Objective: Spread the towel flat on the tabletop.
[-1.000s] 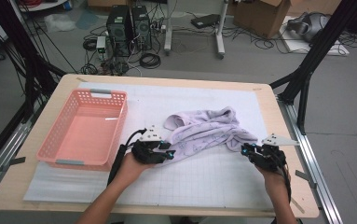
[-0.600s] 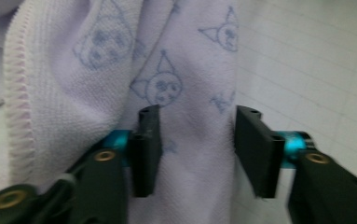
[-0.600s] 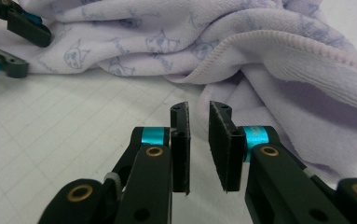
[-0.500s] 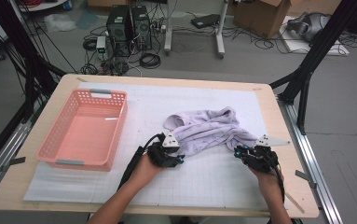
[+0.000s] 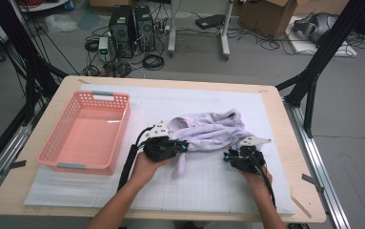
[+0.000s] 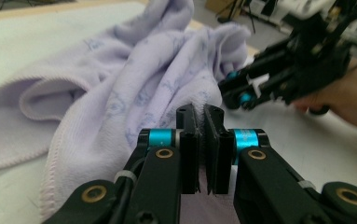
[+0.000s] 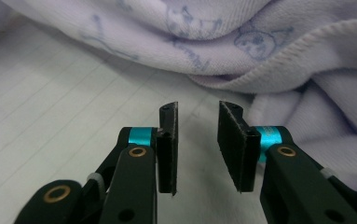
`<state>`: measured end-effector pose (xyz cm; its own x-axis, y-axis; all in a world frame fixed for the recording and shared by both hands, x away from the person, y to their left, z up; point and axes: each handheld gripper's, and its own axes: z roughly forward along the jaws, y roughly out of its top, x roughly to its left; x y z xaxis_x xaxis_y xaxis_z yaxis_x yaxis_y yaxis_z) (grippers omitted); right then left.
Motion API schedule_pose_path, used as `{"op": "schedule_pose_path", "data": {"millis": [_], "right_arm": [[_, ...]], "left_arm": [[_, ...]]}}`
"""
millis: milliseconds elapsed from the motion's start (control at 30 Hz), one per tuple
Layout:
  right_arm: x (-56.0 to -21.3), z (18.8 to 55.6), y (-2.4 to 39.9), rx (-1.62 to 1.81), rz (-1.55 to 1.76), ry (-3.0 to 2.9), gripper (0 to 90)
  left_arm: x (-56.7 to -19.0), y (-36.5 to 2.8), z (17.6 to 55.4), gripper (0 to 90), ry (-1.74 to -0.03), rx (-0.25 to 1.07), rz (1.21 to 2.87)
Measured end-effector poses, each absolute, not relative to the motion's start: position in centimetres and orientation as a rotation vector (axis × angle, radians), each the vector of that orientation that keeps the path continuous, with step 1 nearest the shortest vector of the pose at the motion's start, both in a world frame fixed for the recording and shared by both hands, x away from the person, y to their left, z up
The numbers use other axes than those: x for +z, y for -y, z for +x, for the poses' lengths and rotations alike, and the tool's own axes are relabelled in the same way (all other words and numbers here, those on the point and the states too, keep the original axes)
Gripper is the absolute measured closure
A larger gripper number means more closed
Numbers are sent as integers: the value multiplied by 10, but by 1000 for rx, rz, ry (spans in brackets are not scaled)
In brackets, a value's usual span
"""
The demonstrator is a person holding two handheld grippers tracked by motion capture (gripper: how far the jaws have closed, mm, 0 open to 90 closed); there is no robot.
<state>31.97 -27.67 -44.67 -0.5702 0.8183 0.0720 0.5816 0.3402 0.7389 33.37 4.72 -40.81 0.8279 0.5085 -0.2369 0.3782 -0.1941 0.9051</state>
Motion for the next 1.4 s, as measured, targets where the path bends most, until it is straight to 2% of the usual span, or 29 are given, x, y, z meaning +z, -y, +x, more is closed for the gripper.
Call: {"op": "schedule_pose_path", "data": {"millis": [267, 333, 467, 533, 567, 600, 933, 1400], "right_arm": [[-449, 336, 252, 1087, 1439, -2133, 464], [-449, 339, 249, 1065, 1452, -2114, 478], [-448, 350, 236, 922, 1408, -2095, 584], [-446, 353, 235, 921, 1345, -2152, 794], [-445, 353, 233, 912, 1316, -2167, 852], [-445, 353, 231, 901, 1299, -2171, 867], [-432, 342, 254, 1047, 1252, -2243, 884], [-406, 268, 330, 1091, 1209, -2305, 884]], "left_arm": [[-406, -57, 341, 850, -722, 159, 1778], [-406, -59, 342, 850, -731, 169, 1759], [-406, -62, 345, 851, -754, 179, 1729], [-406, -64, 345, 850, -756, 186, 1731], [-406, -64, 345, 851, -756, 186, 1731], [-405, -66, 346, 851, -760, 186, 1726], [-403, -74, 345, 849, -760, 208, 1732], [-407, -73, 337, 847, -722, 203, 1843]]}}
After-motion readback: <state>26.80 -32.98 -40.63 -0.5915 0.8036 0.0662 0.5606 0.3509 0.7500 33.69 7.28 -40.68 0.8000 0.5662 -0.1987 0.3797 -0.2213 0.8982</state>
